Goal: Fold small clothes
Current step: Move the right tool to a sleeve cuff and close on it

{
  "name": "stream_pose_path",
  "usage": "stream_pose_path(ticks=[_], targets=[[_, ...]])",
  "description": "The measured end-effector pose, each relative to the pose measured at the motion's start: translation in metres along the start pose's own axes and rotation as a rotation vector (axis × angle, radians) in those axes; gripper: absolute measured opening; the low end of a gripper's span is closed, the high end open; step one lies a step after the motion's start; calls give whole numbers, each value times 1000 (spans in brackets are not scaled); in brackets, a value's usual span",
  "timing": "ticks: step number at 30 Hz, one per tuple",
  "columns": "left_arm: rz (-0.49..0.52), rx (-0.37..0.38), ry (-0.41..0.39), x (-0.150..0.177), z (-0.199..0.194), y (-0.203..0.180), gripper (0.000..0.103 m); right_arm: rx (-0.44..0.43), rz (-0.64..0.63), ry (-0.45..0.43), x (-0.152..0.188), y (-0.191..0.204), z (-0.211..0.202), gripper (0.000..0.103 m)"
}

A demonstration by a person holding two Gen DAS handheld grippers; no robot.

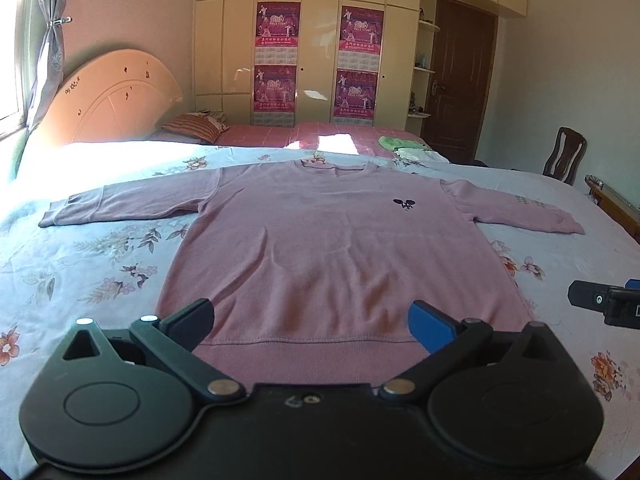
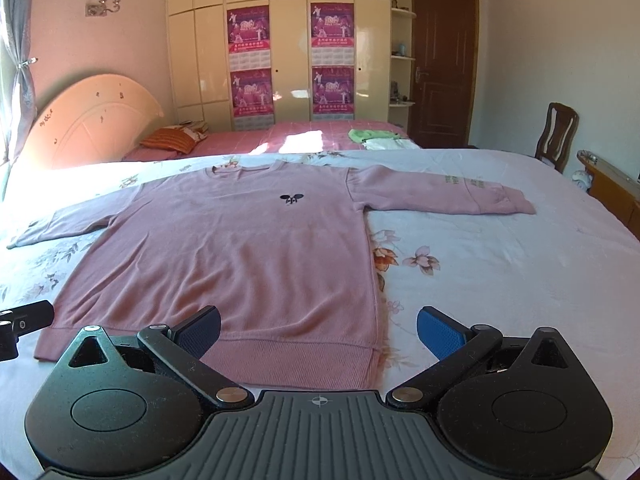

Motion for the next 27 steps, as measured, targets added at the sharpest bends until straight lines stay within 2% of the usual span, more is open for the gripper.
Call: stream_pose_path(ticks=[8,14,17,23,25,26,27], targets=[[-84,110,46,-20,71,-17,103,79,18,2,-32,-44,55,103],[-43,130,123,-31,132,-36,103,154,43,7,-56,-90,103,103],[-13,111,137,-40,156,-43,102,181,58,14,-68,-112,130,102],[25,42,162,-59,203,-48,90,218,83,30,-89,-151,183,102],[41,29,165,-63,216,-49,90,230,81,33,-95,-162,199,102],[44,26,166,-65,223,-50,88,236,77,33,-97,-166,208,100],[48,23,171,-65,230,-50,86,241,71,35,-98,-170,214,85]])
Point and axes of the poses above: each gripper's, at about its wrist camera, not at the fingertips, and z roughly the way its jaws point, y to its left, x to its underside, the point moved 9 cm from there along z, roughly the way its jaws point, and after that the axes turned 5 degrees about x, right-handed, at the moved point
